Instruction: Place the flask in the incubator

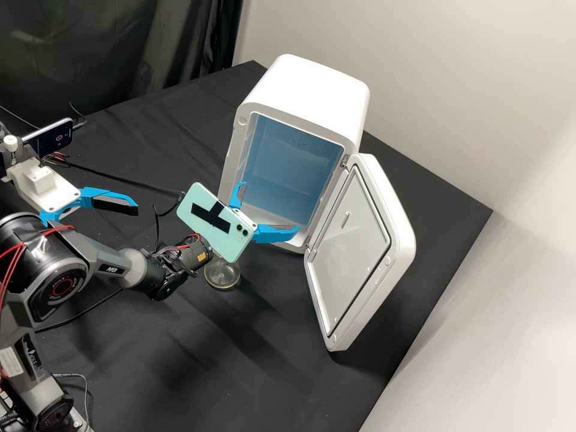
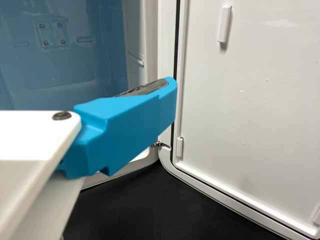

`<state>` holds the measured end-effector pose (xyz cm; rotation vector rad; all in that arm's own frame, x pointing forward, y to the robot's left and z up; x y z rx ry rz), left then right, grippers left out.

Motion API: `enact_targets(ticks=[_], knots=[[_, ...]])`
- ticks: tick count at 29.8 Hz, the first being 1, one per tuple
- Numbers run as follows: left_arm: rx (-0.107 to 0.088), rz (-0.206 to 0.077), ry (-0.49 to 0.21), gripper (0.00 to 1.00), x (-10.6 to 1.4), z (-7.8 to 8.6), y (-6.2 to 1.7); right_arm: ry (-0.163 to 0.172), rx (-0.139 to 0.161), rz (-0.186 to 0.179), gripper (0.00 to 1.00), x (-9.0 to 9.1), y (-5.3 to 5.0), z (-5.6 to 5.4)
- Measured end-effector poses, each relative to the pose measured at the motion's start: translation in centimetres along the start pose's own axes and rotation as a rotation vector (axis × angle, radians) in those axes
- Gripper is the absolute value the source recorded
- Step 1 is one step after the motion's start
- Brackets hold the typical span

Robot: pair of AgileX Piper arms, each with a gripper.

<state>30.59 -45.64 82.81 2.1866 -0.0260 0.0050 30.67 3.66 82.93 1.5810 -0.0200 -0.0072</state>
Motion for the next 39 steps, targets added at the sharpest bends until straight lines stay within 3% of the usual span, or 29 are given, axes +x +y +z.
enact_targets(ticks=[12,17,19,26,39], knots=[[0.0,0.0,0.0,1.0,0.0,0.0,0.0,0.003,0.002,0.003,1.0,0.0,0.0,0.0],[0.0,0.0,0.0,1.0,0.0,0.0,0.0,0.017,0.003,0.019,1.0,-0.8,0.1,0.4],[0.0,0.0,0.0,1.0,0.0,0.0,0.0,0.007,0.006,0.022,1.0,-1.2,0.3,0.7],[0.0,0.0,0.0,1.0,0.0,0.0,0.0,0.048,-0.004,0.048,1.0,-2.9,0.9,1.0],[0.0,0.0,0.0,1.0,0.0,0.0,0.0,0.052,-0.004,0.011,1.0,-5.0,-0.5,1.7]])
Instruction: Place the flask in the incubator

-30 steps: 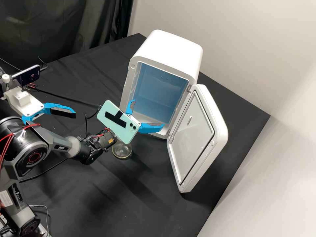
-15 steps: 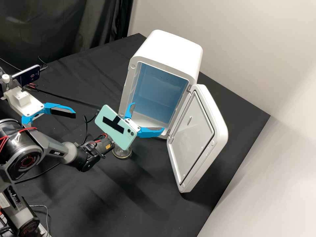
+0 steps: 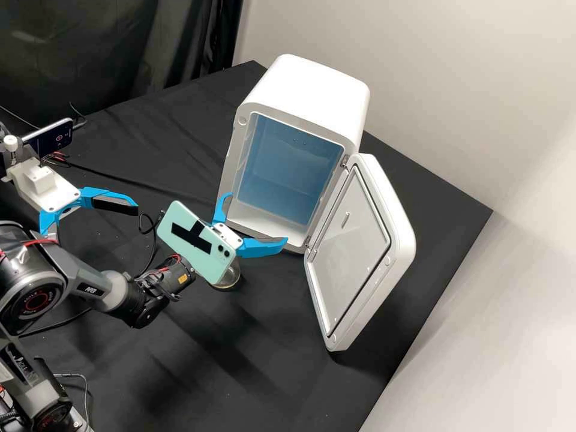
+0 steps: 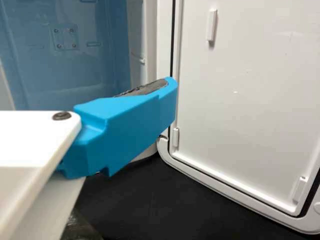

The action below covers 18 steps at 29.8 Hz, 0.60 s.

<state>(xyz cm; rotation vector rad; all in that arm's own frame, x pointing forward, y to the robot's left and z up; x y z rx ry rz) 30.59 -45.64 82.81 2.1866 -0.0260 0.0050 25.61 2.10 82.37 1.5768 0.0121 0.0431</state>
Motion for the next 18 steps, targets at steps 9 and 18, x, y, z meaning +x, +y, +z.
enact_targets(ticks=[9,18], knots=[[0.0,0.0,0.0,1.0,0.0,0.0,0.0,0.023,-0.022,-0.056,1.0,-1.6,-1.3,0.3],[0.0,0.0,0.0,1.0,0.0,0.0,0.0,0.045,-0.031,-0.073,1.0,-2.1,-1.7,0.3]])
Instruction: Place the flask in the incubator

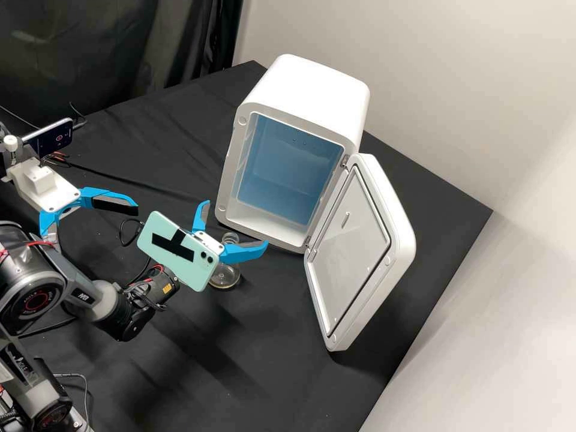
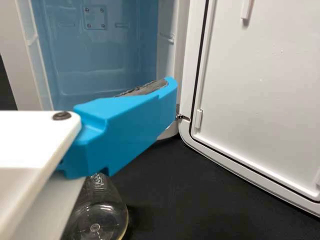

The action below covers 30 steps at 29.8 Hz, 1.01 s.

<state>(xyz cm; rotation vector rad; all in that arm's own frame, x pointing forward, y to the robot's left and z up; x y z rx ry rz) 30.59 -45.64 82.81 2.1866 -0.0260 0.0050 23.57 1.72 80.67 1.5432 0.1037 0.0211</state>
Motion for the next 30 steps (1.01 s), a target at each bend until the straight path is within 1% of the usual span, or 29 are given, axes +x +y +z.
enact_targets(ticks=[3,19,20,21,25,28,30], knots=[[0.0,0.0,0.0,1.0,0.0,0.0,0.0,0.008,0.0,0.006,1.0,0.0,0.1,-0.1],[0.0,0.0,0.0,1.0,0.0,0.0,0.0,0.01,-0.003,0.005,1.0,0.0,0.0,-0.1],[0.0,0.0,0.0,1.0,0.0,0.0,0.0,0.01,-0.009,0.005,1.0,0.0,0.0,-0.1],[0.0,0.0,0.0,1.0,0.0,0.0,0.0,0.008,-0.02,0.003,1.0,0.0,0.0,0.0],[0.0,0.0,0.0,1.0,0.0,0.0,0.0,-0.001,-0.038,-0.01,1.0,-0.2,-0.6,0.4],[0.0,0.0,0.0,1.0,0.0,0.0,0.0,-0.021,-0.036,-0.032,1.0,-0.4,-1.1,0.9],[0.0,0.0,0.0,1.0,0.0,0.0,0.0,-0.037,-0.043,-0.05,1.0,-0.6,-1.5,1.3]])
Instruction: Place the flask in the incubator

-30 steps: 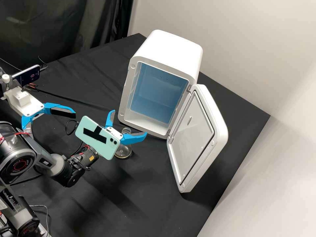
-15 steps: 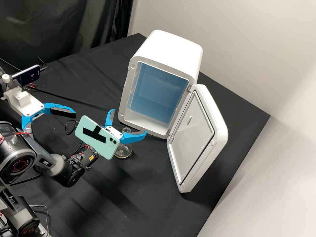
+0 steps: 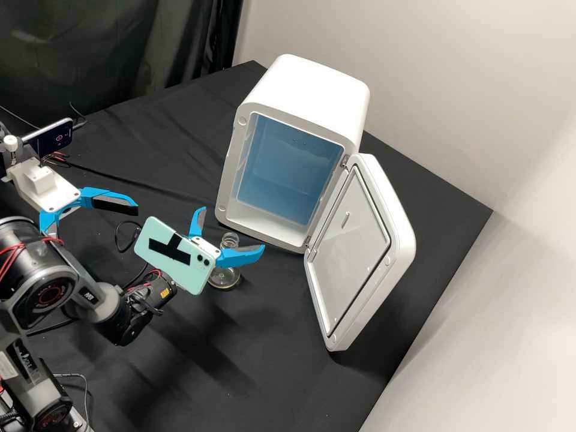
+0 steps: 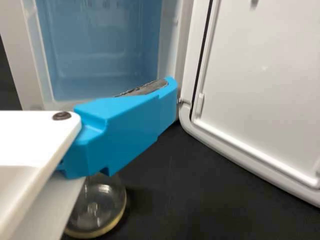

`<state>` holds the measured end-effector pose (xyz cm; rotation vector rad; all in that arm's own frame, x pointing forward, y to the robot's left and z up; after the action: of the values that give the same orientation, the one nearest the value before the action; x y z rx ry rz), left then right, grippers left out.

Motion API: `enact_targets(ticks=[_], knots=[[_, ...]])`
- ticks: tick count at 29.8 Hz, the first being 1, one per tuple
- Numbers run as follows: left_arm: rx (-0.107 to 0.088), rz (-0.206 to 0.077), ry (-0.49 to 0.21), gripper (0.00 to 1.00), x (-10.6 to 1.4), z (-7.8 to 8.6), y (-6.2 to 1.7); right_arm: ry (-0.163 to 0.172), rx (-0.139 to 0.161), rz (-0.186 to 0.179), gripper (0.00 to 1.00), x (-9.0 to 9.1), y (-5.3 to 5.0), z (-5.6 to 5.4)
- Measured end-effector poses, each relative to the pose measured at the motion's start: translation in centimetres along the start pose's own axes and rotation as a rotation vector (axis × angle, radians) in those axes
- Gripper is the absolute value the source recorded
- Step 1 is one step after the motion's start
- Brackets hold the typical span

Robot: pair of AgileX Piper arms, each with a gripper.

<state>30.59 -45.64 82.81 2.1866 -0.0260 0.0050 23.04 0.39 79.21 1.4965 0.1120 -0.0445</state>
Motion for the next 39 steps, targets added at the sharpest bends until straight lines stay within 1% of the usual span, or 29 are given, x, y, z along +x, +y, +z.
enact_targets(ticks=[1,4,7,11,13,15,18,21,24,27,30,32,33,35,39], knots=[[0.0,0.0,0.0,1.0,0.0,0.0,0.0,-0.01,-0.011,-0.012,1.0,0.0,-0.3,0.2],[0.0,0.0,0.0,1.0,0.0,0.0,0.0,-0.037,-0.019,-0.044,1.0,-0.1,-1.0,0.8],[0.0,0.0,0.0,1.0,0.0,0.0,0.0,-0.055,-0.031,-0.067,1.0,-0.1,-1.5,1.2],[0.0,0.0,0.0,1.0,0.0,0.0,0.0,-0.069,-0.038,-0.086,1.0,0.0,-1.9,1.6],[0.0,0.0,0.0,1.0,0.0,0.0,0.0,-0.078,-0.047,-0.098,1.0,0.1,-2.1,1.8],[0.0,0.0,0.0,1.0,0.0,0.0,0.0,-0.084,-0.047,-0.106,1.0,0.1,-2.3,2.0],[0.0,0.0,0.0,1.0,0.0,0.0,0.0,-0.088,-0.052,-0.12,1.0,0.2,-2.6,2.0],[0.0,0.0,0.0,1.0,0.0,0.0,0.0,-0.087,-0.051,-0.133,1.0,0.2,-3.0,2.0],[0.0,0.0,0.0,1.0,0.0,0.0,0.0,-0.085,-0.05,-0.143,1.0,0.4,-3.2,1.9],[0.0,0.0,0.0,1.0,0.0,0.0,0.0,-0.093,-0.046,-0.137,1.0,0.9,-3.3,2.0],[0.0,0.0,0.0,1.0,0.0,0.0,0.0,-0.09,-0.046,-0.129,1.0,1.4,-3.2,2.1],[0.0,0.0,0.0,1.0,0.0,0.0,0.0,-0.085,-0.029,-0.124,1.0,1.8,-3.1,2.1],[0.0,0.0,0.0,1.0,0.0,0.0,0.0,-0.083,-0.009,-0.121,1.0,2.0,-3.0,2.2],[0.0,0.0,0.0,1.0,0.0,0.0,0.0,-0.083,0.044,-0.119,1.0,2.4,-2.8,2.6],[0.0,0.0,0.0,1.0,0.0,0.0,0.0,-0.091,0.11,-0.113,1.0,3.0,-2.6,3.2]])
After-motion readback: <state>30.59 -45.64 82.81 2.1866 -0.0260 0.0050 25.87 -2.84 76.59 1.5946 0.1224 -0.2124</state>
